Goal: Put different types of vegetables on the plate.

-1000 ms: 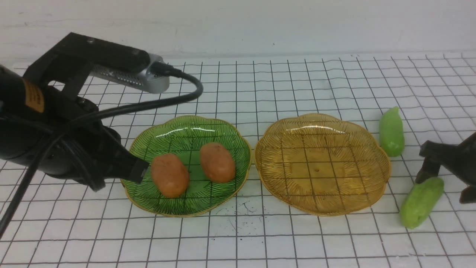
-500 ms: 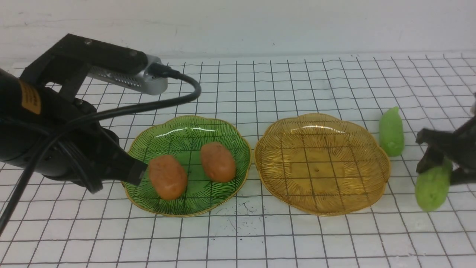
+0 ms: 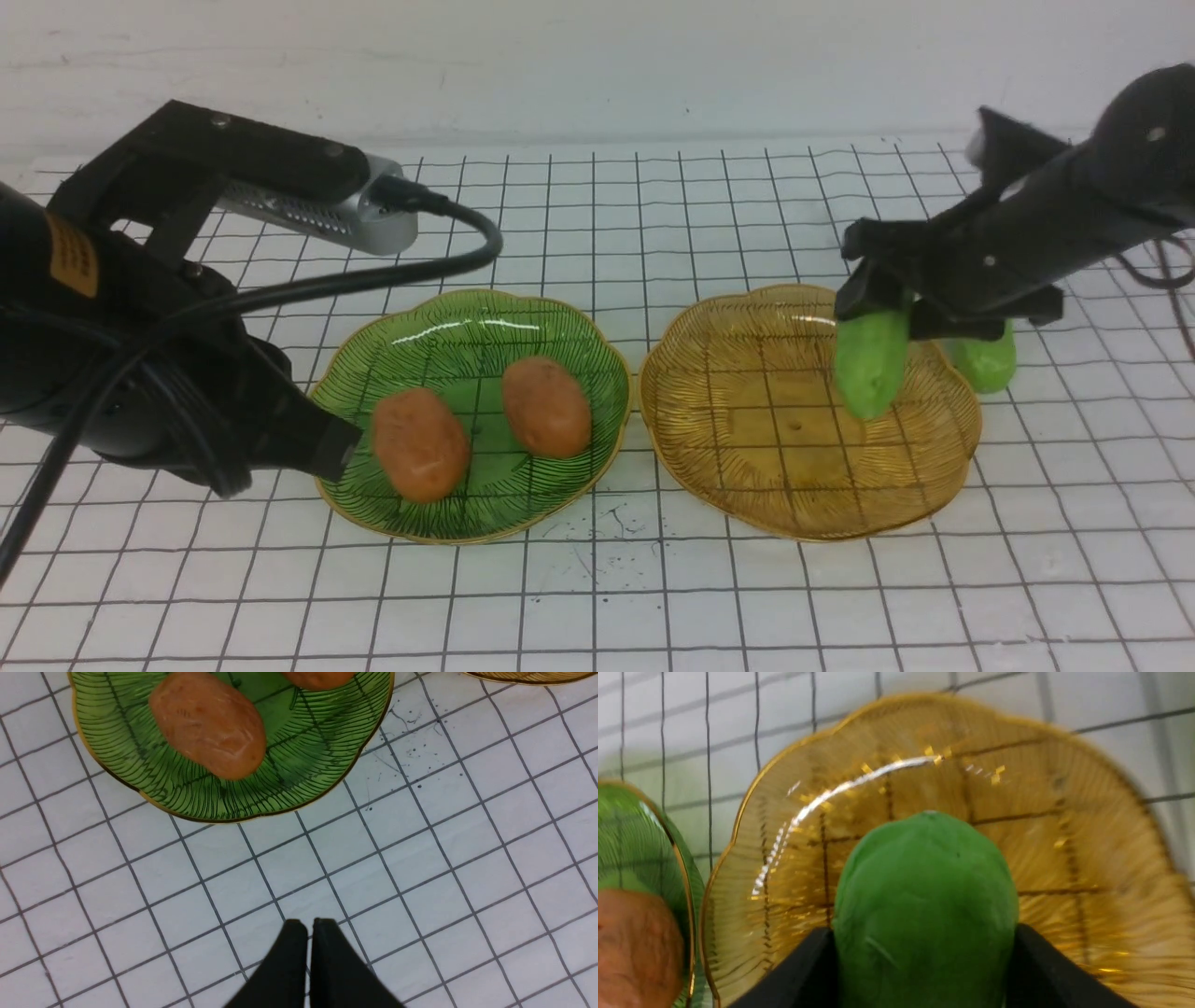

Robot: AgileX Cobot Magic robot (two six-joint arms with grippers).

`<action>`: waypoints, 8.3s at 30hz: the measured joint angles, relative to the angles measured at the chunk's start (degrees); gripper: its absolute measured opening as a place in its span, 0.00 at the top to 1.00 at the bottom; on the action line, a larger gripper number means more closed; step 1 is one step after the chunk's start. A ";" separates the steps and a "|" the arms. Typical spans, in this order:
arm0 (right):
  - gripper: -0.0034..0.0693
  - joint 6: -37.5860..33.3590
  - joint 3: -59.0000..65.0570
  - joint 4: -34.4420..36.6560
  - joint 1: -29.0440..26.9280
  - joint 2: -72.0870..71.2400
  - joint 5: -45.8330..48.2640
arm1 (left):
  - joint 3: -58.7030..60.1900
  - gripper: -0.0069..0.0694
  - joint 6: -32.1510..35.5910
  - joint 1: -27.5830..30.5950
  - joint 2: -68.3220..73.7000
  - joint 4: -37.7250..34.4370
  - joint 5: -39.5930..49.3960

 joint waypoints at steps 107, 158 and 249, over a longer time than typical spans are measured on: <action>0.97 -6.37 45.95 -14.17 -2.31 -92.92 -18.59 | 0.00 0.92 -2.03 0.00 -0.16 1.10 -1.03; 0.97 -7.62 56.68 -15.10 -2.31 -104.57 -33.21 | 42.53 0.92 3.81 6.21 -49.28 -1.34 -38.46; 0.97 -9.55 78.39 -21.49 -13.10 -105.71 -19.40 | 69.15 0.92 10.58 26.64 -67.15 -5.92 -45.58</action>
